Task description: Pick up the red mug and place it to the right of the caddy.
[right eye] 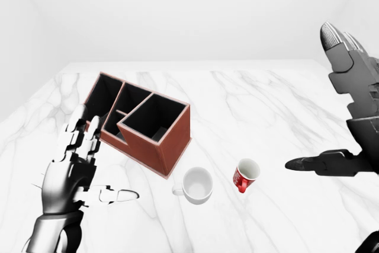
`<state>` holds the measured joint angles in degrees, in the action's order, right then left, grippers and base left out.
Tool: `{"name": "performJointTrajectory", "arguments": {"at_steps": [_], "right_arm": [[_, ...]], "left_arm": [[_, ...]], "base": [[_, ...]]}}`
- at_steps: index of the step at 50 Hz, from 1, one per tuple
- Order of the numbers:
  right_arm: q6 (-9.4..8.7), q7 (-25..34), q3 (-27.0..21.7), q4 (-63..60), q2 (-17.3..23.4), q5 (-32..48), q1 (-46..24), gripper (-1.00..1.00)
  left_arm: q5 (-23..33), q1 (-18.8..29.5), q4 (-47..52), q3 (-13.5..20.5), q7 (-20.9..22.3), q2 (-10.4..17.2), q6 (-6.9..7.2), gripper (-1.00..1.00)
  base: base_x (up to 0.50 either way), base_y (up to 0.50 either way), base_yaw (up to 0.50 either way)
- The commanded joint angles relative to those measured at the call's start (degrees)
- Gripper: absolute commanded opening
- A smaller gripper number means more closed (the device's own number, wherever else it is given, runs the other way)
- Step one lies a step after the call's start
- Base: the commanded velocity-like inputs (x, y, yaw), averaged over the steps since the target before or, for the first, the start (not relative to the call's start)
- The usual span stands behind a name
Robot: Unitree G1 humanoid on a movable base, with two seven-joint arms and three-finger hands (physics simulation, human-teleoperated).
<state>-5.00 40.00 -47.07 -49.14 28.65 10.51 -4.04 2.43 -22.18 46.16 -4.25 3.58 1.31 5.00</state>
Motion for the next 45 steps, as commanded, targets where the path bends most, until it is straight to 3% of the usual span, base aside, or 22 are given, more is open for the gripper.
{"name": "performJointTrajectory", "arguments": {"at_steps": [1, 28, 45], "right_arm": [[0.00, 0.00, 2.77, -0.03, -3.45, 6.35, 1.33, 1.00], [0.00, 0.00, 9.28, 13.82, -9.52, 12.37, 5.23, 1.00], [0.00, 0.00, 11.98, 23.01, -9.66, 14.58, 5.20, 1.00]], "left_arm": [[-0.04, -0.04, 0.49, 0.40, 0.31, -0.31, 0.00, 1.00], [0.23, 0.03, -0.27, -0.13, 0.04, -0.02, 0.00, 1.00], [0.04, 0.17, -0.01, 0.37, 0.34, -0.25, 0.00, 1.00]], "base": [[0.00, 0.00, 0.00], [0.00, 0.00, 0.00], [0.00, 0.00, 0.00]]}}
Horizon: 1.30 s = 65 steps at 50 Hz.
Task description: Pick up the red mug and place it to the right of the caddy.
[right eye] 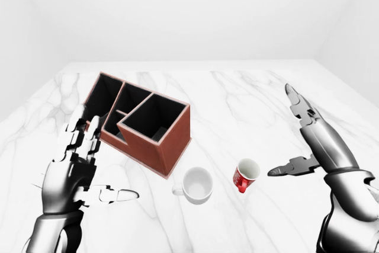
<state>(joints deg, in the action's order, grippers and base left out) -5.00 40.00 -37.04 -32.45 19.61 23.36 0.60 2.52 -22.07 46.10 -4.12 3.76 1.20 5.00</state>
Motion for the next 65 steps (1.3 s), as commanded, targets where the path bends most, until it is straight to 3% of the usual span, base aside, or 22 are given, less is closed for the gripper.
{"name": "performJointTrajectory", "arguments": {"at_steps": [1, 20, 65], "right_arm": [[0.00, 0.00, 1.98, 6.67, -0.57, 1.66, 0.52, 1.00], [0.00, 0.00, 6.63, 17.51, 0.61, 3.43, -0.88, 1.00], [0.00, -0.32, 11.10, 35.20, 3.79, 5.20, -4.16, 1.00]], "left_arm": [[-0.07, 0.03, -0.19, 0.25, 0.18, -0.14, 0.00, 1.00], [0.19, 0.11, -0.31, 0.06, 0.11, -0.17, 0.00, 1.00], [-0.18, 0.44, -0.18, 0.85, 0.60, -0.26, 0.00, 1.00]], "base": [[0.00, 0.00, 0.00], [0.00, 0.00, 0.00], [0.00, 0.00, 0.00]]}}
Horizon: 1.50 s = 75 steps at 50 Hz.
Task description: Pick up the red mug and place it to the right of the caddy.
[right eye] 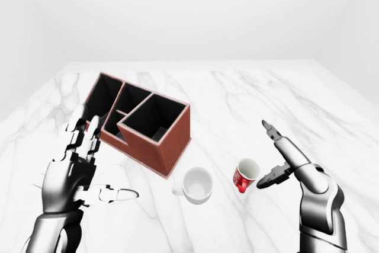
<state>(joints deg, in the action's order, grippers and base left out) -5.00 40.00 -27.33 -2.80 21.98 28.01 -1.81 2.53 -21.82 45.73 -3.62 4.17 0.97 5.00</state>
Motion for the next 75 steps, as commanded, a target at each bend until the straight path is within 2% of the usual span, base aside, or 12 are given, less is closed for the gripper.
{"name": "performJointTrajectory", "arguments": {"at_steps": [1, 30, 75], "right_arm": [[0.00, -0.76, 1.56, 6.37, 1.62, 0.53, -2.12, 1.00], [0.00, -5.32, 6.23, 11.33, 0.81, 4.11, -3.20, 1.00], [0.26, -6.85, 7.71, 15.47, 0.88, 5.38, -3.31, 1.00]], "left_arm": [[-0.22, 0.25, 0.07, 0.46, 0.21, -0.08, 0.00, 1.00], [-0.23, 0.12, -0.06, 0.82, 0.43, -0.28, 0.00, 1.00], [-0.68, 0.20, 1.01, 2.14, 1.04, -0.74, 0.00, 1.00]], "base": [[0.00, 0.00, 0.00], [0.00, 0.00, 0.00], [0.00, 0.00, 0.00]]}}
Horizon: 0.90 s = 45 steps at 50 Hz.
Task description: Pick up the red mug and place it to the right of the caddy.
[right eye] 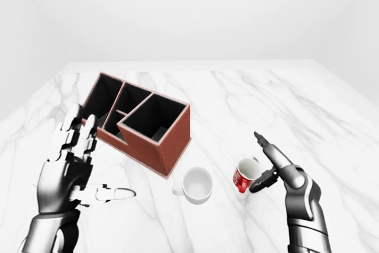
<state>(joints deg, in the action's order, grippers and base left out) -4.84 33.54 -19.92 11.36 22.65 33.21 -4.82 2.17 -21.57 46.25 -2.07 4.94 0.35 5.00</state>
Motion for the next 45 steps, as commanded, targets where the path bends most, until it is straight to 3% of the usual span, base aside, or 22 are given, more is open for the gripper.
{"name": "performJointTrajectory", "arguments": {"at_steps": [1, 11, 28, 32, 45], "right_arm": [[0.08, -0.45, 0.34, 1.20, 0.20, 0.25, -0.25, 1.00], [0.05, -1.02, 0.90, 2.39, 0.29, 0.39, -0.89, 1.00], [1.30, -3.53, 2.56, 7.05, 0.58, 0.90, -2.37, 1.00], [2.77, -5.87, 3.74, 11.29, 0.77, 1.45, -3.79, 1.00], [3.21, -6.99, 4.79, 12.43, 0.78, 1.80, -3.55, 1.00]], "left_arm": [[-0.33, -0.06, 0.58, 0.65, 0.31, -0.16, 0.00, 1.00], [-0.08, -0.08, 0.05, 0.46, 0.33, -0.30, 0.00, 1.00], [-0.33, -0.13, 0.21, 0.82, 0.47, -0.33, 0.00, 1.00], [-0.42, -0.02, 0.34, 1.00, 0.52, -0.36, 0.00, 1.00], [-0.41, -0.12, 0.55, 1.14, 0.68, -0.48, 0.00, 1.00]], "base": [[0.00, 0.00, 0.00], [0.00, 0.00, 0.00], [0.00, 0.00, 0.00], [0.00, 0.00, 0.00], [0.00, 0.00, 0.00]]}}
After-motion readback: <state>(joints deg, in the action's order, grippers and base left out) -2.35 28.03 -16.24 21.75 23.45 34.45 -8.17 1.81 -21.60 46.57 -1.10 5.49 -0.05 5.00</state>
